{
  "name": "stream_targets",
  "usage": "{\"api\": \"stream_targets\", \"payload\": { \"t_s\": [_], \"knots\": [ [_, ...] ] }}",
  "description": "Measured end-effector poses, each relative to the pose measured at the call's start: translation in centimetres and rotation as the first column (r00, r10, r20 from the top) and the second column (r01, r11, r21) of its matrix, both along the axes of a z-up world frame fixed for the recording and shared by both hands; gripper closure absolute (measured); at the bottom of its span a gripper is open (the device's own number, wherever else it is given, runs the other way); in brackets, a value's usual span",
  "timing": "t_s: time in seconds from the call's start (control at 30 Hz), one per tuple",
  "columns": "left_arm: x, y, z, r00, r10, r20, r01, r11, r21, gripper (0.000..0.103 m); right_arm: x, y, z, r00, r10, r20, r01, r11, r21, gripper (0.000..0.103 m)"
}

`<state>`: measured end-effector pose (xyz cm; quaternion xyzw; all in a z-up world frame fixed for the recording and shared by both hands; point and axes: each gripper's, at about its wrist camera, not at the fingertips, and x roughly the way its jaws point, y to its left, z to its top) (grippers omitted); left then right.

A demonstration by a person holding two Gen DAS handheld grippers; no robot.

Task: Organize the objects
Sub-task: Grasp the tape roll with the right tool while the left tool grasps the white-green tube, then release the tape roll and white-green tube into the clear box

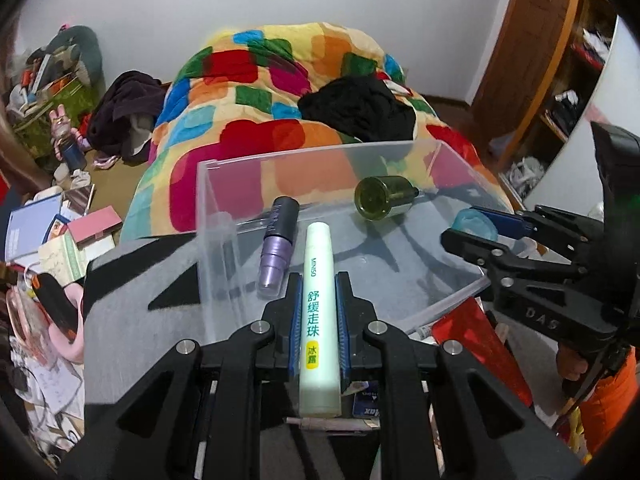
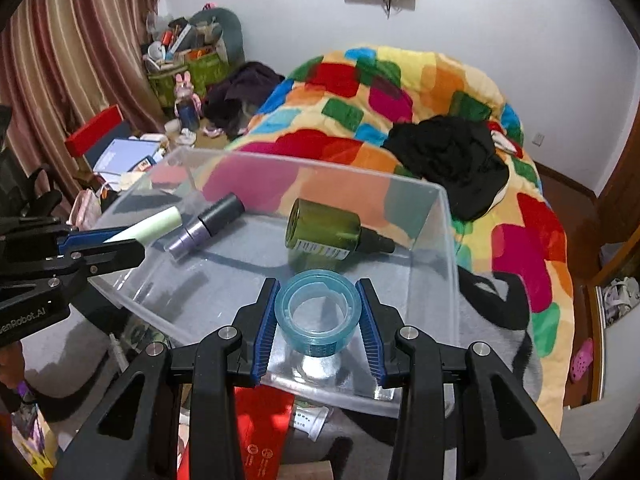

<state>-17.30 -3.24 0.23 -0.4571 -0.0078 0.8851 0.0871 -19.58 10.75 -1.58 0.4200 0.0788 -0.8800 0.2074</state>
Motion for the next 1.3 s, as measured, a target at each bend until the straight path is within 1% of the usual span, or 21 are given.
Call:
{"api": "stream_targets", "payload": {
  "t_s": [0.17, 0.3, 0.33, 0.4, 0.47, 0.5, 0.57, 0.67, 0.7, 0.73, 0.77, 0.8, 0.83, 0.87, 0.93, 1.07, 1.23, 1.3],
  "knots": [
    [-0.2, 0.9, 0.0, 0.999, -0.037, 0.009, 0.037, 0.999, 0.000, 0.088, -0.5, -0.2, -0.2, 0.999, -0.015, 0.033, 0.015, 1.000, -0.001, 0.068],
    [0.3, 1.8, 0.6, 0.998, -0.064, -0.020, 0.064, 0.998, -0.012, 0.088, -0.4, -0.2, -0.1, 0.999, -0.025, 0.036, 0.025, 1.000, 0.000, 0.067],
    [0.5, 2.0, 0.7, 0.997, -0.069, -0.026, 0.068, 0.998, -0.009, 0.088, -0.2, -0.1, 0.0, 0.999, -0.022, 0.032, 0.022, 1.000, 0.000, 0.066],
    [1.1, 2.2, 1.3, 0.996, -0.074, -0.046, 0.074, 0.997, -0.009, 0.088, 0.5, 0.0, 0.4, 1.000, -0.012, 0.023, 0.012, 1.000, -0.007, 0.054],
    [1.7, 2.4, 1.9, 0.995, -0.071, -0.071, 0.069, 0.997, -0.023, 0.086, 1.0, 0.2, 0.9, 1.000, -0.015, 0.005, 0.015, 1.000, -0.013, 0.049],
    [2.2, 2.5, 2.2, 0.994, -0.069, -0.088, 0.067, 0.997, -0.030, 0.084, 1.5, 0.3, 1.4, 1.000, -0.016, -0.013, 0.016, 1.000, -0.018, 0.046],
    [3.1, 2.5, 2.9, 0.991, -0.065, -0.119, 0.061, 0.998, -0.032, 0.069, 2.0, 0.5, 2.0, 0.999, -0.016, -0.033, 0.015, 1.000, -0.024, 0.043],
    [4.7, 2.6, 3.8, 0.984, -0.054, -0.172, 0.047, 0.998, -0.046, 0.058, 3.5, 0.9, 3.0, 0.998, -0.009, -0.068, 0.007, 0.999, -0.033, 0.042],
    [5.1, 2.6, 4.0, 0.981, -0.049, -0.186, 0.040, 0.998, -0.055, 0.057, 3.9, 0.9, 3.2, 0.997, -0.005, -0.075, 0.003, 0.999, -0.035, 0.042],
    [5.6, 2.7, 4.2, 0.979, -0.046, -0.200, 0.034, 0.997, -0.062, 0.053, 4.3, 1.0, 3.3, 0.997, -0.003, -0.081, 0.000, 0.999, -0.037, 0.041],
    [6.1, 2.7, 4.4, 0.976, -0.044, -0.215, 0.030, 0.997, -0.069, 0.047, 4.8, 1.2, 3.5, 0.996, -0.001, -0.090, -0.003, 0.999, -0.041, 0.038],
    [6.6, 2.8, 4.4, 0.973, -0.041, -0.228, 0.024, 0.997, -0.077, 0.045, 5.4, 1.3, 3.7, 0.995, -0.003, -0.098, -0.002, 0.999, -0.046, 0.032],
    [7.2, 2.9, 4.5, 0.969, -0.037, -0.243, 0.016, 0.996, -0.088, 0.041, 6.0, 1.5, 3.8, 0.994, -0.006, -0.108, 0.000, 0.998, -0.056, 0.030],
    [7.6, 2.9, 4.5, 0.967, -0.037, -0.251, 0.014, 0.995, -0.095, 0.040, 6.3, 1.6, 3.8, 0.994, -0.008, -0.113, 0.001, 0.998, -0.061, 0.028],
    [8.5, 3.1, 4.2, 0.966, -0.043, -0.257, 0.015, 0.994, -0.110, 0.040, 7.4, 2.0, 3.8, 0.992, -0.012, -0.126, 0.003, 0.998, -0.066, 0.027],
    [10.0, 3.2, 3.3, 0.969, -0.045, -0.245, 0.021, 0.995, -0.099, 0.039, 9.1, 2.7, 3.2, 0.993, -0.018, -0.116, 0.009, 0.997, -0.080, 0.027],
    [11.3, 2.6, 0.8, 0.979, -0.027, -0.204, 0.011, 0.997, -0.076, 0.039, 11.1, 3.2, 1.3, 0.998, -0.011, -0.062, 0.006, 0.996, -0.092, 0.027],
    [11.7, 2.2, -0.3, 0.982, -0.011, -0.187, -0.004, 0.997, -0.079, 0.039, 11.8, 3.2, 0.2, 1.000, 0.007, -0.017, -0.009, 0.994, -0.108, 0.026]
  ]
}}
